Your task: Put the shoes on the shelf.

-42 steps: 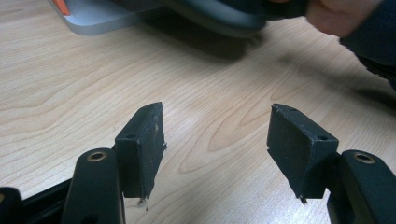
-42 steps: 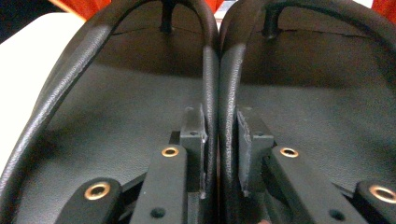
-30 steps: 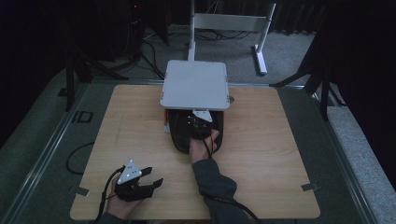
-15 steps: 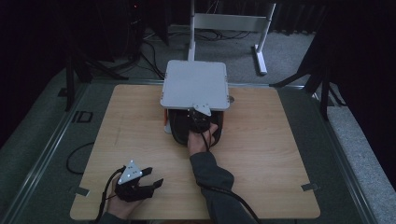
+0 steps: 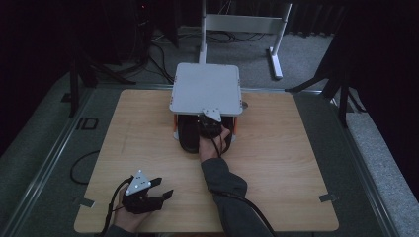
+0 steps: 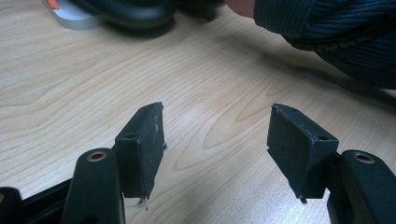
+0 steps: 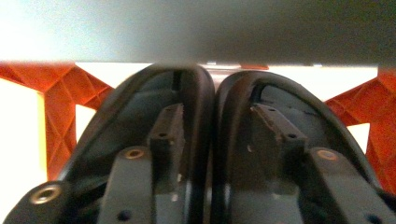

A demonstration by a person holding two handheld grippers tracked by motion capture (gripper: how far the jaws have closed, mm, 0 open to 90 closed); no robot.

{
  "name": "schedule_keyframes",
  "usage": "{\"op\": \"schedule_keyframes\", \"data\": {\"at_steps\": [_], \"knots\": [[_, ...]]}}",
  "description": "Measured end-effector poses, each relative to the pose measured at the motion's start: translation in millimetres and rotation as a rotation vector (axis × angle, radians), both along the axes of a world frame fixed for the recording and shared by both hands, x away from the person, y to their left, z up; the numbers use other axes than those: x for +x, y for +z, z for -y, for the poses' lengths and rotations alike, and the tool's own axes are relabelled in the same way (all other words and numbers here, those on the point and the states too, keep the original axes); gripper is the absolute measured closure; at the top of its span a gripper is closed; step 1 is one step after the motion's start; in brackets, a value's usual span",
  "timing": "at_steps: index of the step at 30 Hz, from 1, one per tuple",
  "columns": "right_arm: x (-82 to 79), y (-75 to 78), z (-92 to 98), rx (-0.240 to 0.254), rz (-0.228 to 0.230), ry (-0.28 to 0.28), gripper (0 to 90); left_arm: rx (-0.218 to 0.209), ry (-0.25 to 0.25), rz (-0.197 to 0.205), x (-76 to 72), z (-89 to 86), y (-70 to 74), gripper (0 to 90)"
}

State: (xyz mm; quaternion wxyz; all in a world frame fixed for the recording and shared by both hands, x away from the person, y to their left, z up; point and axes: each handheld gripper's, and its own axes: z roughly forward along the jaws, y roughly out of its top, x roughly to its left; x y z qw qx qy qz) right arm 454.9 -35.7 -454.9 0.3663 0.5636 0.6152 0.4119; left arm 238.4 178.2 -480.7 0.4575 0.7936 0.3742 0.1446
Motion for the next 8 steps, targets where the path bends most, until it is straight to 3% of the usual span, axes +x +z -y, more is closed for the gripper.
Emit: {"op": "schedule_keyframes", "data": {"at_steps": [8], "knots": [[-9.9,-0.6,6.3,0.003,0.021,-0.009,40.7,0.004,0.002,0.0,0.5,0.5,-0.3,36.8]]}}
